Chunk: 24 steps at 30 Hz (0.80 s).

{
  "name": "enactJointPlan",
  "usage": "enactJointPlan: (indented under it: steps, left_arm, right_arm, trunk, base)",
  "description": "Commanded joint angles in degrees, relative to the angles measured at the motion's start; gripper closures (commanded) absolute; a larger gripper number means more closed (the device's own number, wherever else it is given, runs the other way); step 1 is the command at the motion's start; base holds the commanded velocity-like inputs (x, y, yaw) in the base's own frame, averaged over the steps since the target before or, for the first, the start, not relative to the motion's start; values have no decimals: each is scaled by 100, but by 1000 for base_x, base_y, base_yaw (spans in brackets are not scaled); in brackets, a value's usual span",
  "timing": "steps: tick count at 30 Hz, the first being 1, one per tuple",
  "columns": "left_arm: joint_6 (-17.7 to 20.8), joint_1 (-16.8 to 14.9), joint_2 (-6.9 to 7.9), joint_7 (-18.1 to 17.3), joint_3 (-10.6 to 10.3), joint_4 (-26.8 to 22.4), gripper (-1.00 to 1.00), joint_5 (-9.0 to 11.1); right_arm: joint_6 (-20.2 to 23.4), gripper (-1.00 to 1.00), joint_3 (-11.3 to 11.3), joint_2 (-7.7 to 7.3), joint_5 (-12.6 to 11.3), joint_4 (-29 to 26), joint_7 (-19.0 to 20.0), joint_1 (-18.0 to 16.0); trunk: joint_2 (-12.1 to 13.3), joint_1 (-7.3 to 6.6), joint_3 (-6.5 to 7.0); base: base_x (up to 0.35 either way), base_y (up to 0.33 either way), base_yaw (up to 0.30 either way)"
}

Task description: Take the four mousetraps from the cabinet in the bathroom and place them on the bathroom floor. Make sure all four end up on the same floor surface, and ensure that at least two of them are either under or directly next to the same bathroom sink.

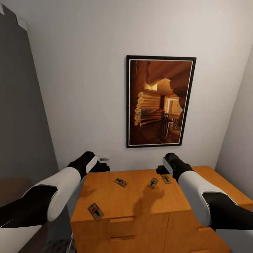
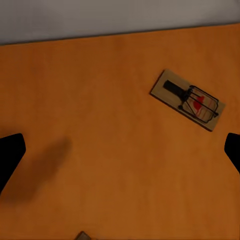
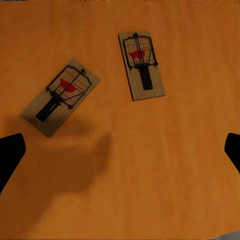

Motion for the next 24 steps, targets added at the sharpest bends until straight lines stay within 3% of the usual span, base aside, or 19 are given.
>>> enactJointPlan:
  steps: [1, 24]
  left_arm:
    - [23, -1, 3, 15, -48, -8, -100, 55]
    - [19, -2, -4, 15, -48, 84, -100, 63]
  right_arm:
    - [17, -100, -25, -1, 33, -7, -3, 0]
    - [-59, -100, -25, -29, 25, 27, -3, 0]
  trunk:
    - [-5, 3, -3]
    - [-5, 3, -3]
  base:
    - [48, 0, 0]
    - [10, 0, 0]
